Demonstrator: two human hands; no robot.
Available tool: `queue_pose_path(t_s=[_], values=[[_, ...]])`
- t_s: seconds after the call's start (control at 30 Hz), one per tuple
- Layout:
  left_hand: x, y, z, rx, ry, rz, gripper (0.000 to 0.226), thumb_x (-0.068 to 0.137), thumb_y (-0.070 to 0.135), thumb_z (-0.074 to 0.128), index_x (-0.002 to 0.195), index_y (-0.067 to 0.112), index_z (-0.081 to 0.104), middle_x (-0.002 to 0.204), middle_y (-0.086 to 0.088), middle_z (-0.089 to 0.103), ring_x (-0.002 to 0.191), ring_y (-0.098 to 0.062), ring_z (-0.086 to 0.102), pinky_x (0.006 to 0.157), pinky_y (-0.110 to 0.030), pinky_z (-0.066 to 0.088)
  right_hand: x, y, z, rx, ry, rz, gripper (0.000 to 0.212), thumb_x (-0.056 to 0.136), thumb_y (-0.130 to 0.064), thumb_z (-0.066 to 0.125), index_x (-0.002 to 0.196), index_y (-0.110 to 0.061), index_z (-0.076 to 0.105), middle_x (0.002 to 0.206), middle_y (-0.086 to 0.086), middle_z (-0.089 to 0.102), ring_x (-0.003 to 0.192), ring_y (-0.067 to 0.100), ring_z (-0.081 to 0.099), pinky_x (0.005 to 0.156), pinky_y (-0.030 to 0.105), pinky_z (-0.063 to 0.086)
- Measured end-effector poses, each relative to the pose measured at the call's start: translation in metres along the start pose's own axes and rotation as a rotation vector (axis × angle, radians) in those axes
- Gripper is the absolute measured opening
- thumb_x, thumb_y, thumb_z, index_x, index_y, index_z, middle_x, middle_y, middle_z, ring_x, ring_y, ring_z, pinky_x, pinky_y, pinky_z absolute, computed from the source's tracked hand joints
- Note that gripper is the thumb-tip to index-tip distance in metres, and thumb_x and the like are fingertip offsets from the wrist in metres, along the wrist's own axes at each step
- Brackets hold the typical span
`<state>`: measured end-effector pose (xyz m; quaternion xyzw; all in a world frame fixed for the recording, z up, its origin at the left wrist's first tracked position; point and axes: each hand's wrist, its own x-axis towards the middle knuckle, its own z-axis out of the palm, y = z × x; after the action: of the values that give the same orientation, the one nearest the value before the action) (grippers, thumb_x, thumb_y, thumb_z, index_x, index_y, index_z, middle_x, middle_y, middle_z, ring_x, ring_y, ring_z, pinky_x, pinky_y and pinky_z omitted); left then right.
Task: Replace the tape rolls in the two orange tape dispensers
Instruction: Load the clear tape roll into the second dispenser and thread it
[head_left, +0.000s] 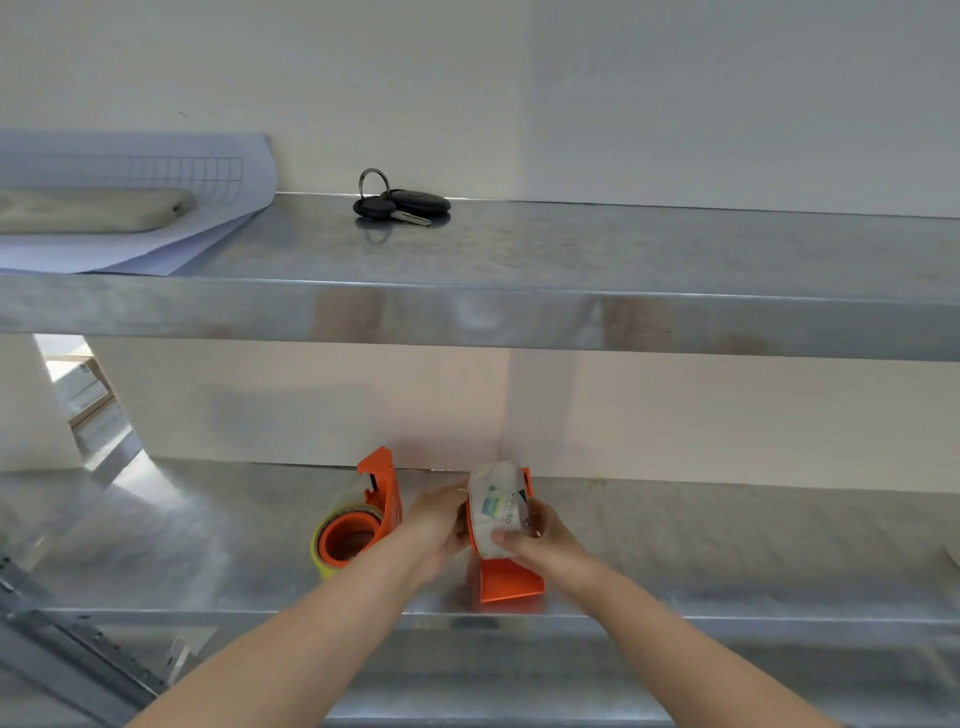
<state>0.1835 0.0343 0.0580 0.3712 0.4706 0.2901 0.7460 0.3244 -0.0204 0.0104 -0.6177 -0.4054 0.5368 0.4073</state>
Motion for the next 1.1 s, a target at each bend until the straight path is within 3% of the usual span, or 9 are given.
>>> queue_pose_path(t_s=[0.13, 0.2, 0.3, 0.47, 0.57, 0.63, 0.8, 0.93, 1.1], values=[[-0.008, -0.003, -0.005, -0.047, -0.042, -0.019, 0.029, 0.096, 0.006, 0.033, 0.104, 0.006, 0.061, 0.099, -0.018, 0.067, 0.090, -0.029, 0.064, 0.079, -0.037, 0.051, -0.003, 0.002, 0.002, 0.031, -0.105, 0.078, 0.082, 0.053, -0.042, 0.078, 0.126, -0.024, 0.046, 0.126, 0.000, 0.062, 0.113, 0.016, 0.061, 0.090, 0.028, 0.051], [-0.008, -0.006, -0.008, -0.051, -0.058, -0.026, 0.034, 0.096, 0.011, 0.030, 0.115, 0.001, 0.057, 0.109, -0.022, 0.065, 0.097, -0.031, 0.063, 0.077, -0.038, 0.053, -0.005, 0.001, 0.004, 0.019, -0.122, 0.085, 0.070, 0.062, -0.038, 0.074, 0.125, -0.025, 0.047, 0.125, 0.000, 0.062, 0.113, 0.015, 0.061, 0.086, 0.023, 0.050], [-0.009, -0.012, -0.012, -0.040, -0.103, -0.015, 0.038, 0.090, 0.011, 0.026, 0.108, -0.001, 0.057, 0.105, -0.023, 0.066, 0.095, -0.032, 0.062, 0.075, -0.036, 0.050, -0.007, 0.002, 0.007, 0.021, -0.143, 0.084, 0.048, 0.079, -0.025, 0.068, 0.123, -0.023, 0.049, 0.117, -0.003, 0.063, 0.108, 0.013, 0.061, 0.085, 0.020, 0.049], [-0.012, -0.026, -0.018, 0.284, -0.186, 0.110, 0.046, 0.073, 0.022, 0.063, 0.117, 0.009, 0.062, 0.113, -0.012, 0.070, 0.109, -0.025, 0.065, 0.102, -0.045, 0.047, -0.018, -0.004, 0.010, -0.196, -0.082, -0.026, 0.066, 0.071, -0.027, 0.072, 0.131, -0.020, 0.044, 0.127, -0.001, 0.059, 0.114, 0.014, 0.058, 0.092, 0.022, 0.049], [-0.014, -0.030, -0.015, 0.350, -0.126, 0.134, 0.032, 0.081, 0.024, 0.068, 0.111, 0.016, 0.062, 0.116, -0.007, 0.070, 0.109, -0.020, 0.065, 0.103, -0.041, 0.047, -0.023, -0.012, 0.006, -0.448, 0.049, -0.209, 0.093, 0.066, -0.025, 0.068, 0.145, -0.027, 0.020, 0.138, -0.011, 0.023, 0.133, 0.008, 0.023, 0.113, 0.030, 0.029], [-0.016, -0.030, -0.013, 0.389, -0.118, 0.158, 0.024, 0.085, 0.019, 0.064, 0.108, 0.021, 0.058, 0.119, -0.003, 0.066, 0.108, -0.014, 0.062, 0.097, -0.030, 0.046, -0.025, -0.017, 0.002, -0.614, 0.056, -0.368, 0.085, 0.072, -0.023, 0.063, 0.146, -0.031, 0.021, 0.143, -0.011, 0.019, 0.138, 0.005, 0.012, 0.114, 0.024, 0.017], [-0.023, -0.030, -0.014, 0.412, -0.136, 0.157, 0.042, 0.076, 0.016, 0.062, 0.116, 0.016, 0.053, 0.117, -0.003, 0.064, 0.106, -0.013, 0.058, 0.082, -0.022, 0.042, -0.023, -0.017, -0.004, -0.828, 0.090, -0.589, 0.055, 0.077, -0.045, 0.059, 0.127, -0.022, 0.058, 0.135, -0.004, 0.051, 0.128, 0.009, 0.044, 0.100, 0.000, 0.020], [-0.023, -0.036, -0.019, 0.415, -0.193, 0.133, 0.050, 0.064, 0.021, 0.061, 0.114, 0.022, 0.053, 0.119, -0.002, 0.064, 0.113, -0.011, 0.056, 0.093, -0.026, 0.042, -0.025, -0.008, -0.001, -0.770, 0.172, -0.678, 0.034, 0.075, -0.039, 0.058, 0.100, -0.021, 0.072, 0.119, -0.002, 0.067, 0.114, 0.005, 0.053, 0.092, 0.013, 0.042], [-0.023, -0.040, -0.018, 0.484, -0.164, 0.184, 0.053, 0.074, 0.013, 0.071, 0.122, 0.014, 0.047, 0.110, 0.005, 0.064, 0.101, -0.003, 0.060, 0.083, -0.018, 0.048, -0.020, -0.009, 0.004, -0.799, 0.179, -0.701, 0.015, 0.081, -0.024, 0.059, 0.079, -0.015, 0.071, 0.109, -0.002, 0.072, 0.102, 0.005, 0.062, 0.080, 0.024, 0.051]])
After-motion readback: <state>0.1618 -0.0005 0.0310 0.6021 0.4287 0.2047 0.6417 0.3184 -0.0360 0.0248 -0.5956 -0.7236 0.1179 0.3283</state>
